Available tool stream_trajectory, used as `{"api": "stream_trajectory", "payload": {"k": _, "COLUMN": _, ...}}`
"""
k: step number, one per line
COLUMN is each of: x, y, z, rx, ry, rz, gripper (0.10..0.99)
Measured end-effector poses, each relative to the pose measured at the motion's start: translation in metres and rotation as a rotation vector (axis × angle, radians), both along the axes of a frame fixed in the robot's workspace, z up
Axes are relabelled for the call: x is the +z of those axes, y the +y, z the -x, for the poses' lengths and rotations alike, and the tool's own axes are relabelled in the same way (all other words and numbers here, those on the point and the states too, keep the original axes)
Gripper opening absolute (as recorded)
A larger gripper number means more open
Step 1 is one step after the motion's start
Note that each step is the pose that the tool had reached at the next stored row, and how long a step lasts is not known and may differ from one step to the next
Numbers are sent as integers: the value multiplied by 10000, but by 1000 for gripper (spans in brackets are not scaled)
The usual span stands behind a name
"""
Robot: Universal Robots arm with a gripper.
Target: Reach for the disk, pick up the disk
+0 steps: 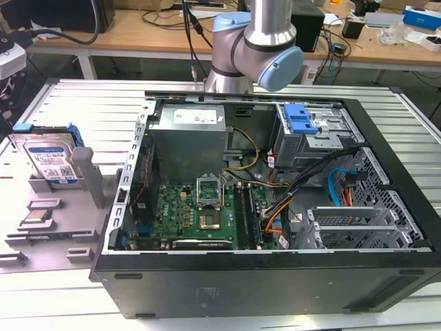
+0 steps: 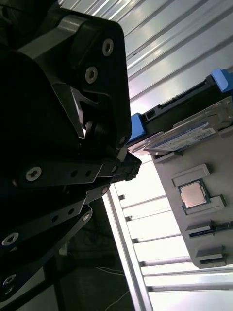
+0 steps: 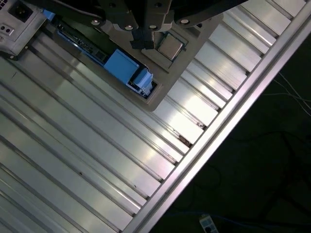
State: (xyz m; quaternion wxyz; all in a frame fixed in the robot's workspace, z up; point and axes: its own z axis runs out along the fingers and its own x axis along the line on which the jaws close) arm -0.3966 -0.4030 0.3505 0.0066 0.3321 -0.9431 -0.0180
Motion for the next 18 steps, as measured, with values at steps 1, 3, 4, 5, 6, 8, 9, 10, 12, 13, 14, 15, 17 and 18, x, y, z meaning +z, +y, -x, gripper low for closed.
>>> {"api": "stream_trajectory", "payload": {"k": 1, "x": 0, "y": 0, "z": 0, "rx": 27, "ry": 0, "rz": 1, "gripper": 106}}
{"api": "stream_trajectory", "payload": {"k": 3, "x": 0, "y": 0, "z": 0, "rx": 90, "ry": 0, "rz": 1, "gripper": 106}}
{"api": "stream_trajectory", "payload": {"k": 4, "x": 0, "y": 0, "z": 0, "rx": 148, "ry": 0, "rz": 0, "gripper": 106}}
{"api": "stream_trajectory", "payload": {"k": 5, "x": 0, "y": 0, "z": 0, "rx": 194, "ry": 0, "rz": 1, "gripper": 106}}
{"api": "stream_trajectory", "payload": {"k": 6, "x": 0, "y": 0, "z": 0, "rx": 227, "ry": 0, "rz": 1, "gripper": 106}}
{"api": "stream_trajectory", "payload": {"k": 8, "x": 0, "y": 0, "z": 0, "rx": 328, "ry": 0, "rz": 0, "gripper": 106}}
{"api": "stream_trajectory", "payload": {"k": 9, "x": 0, "y": 0, "z": 0, "rx": 397, "ry": 0, "rz": 0, "gripper": 106}}
{"api": "stream_trajectory", "payload": {"k": 10, "x": 0, "y": 0, "z": 0, "rx": 427, "ry": 1, "rz": 0, "gripper": 106}}
{"api": "stream_trajectory", "payload": {"k": 12, "x": 0, "y": 0, "z": 0, "rx": 506, "ry": 0, "rz": 1, "gripper": 106}}
{"api": "stream_trajectory", "payload": {"k": 13, "x": 0, "y": 0, "z": 0, "rx": 644, "ry": 0, "rz": 0, "gripper": 106}}
{"api": "stream_trajectory", "payload": {"k": 14, "x": 0, "y": 0, "z": 0, "rx": 824, "ry": 0, "rz": 1, "gripper": 106}}
{"api": "stream_trajectory", "payload": {"k": 15, "x": 0, "y": 1, "z": 1, "rx": 943, "ry": 0, "rz": 0, "gripper": 106}}
{"api": "stream_trajectory", "payload": {"k": 17, "x": 0, "y": 0, "z": 0, "rx": 1350, "ry": 1, "rz": 1, "gripper": 106}}
{"api": "stream_trajectory", "payload": {"k": 18, "x": 0, "y": 0, "z": 0, "rx": 1520, "ry": 0, "rz": 1, "gripper": 106}}
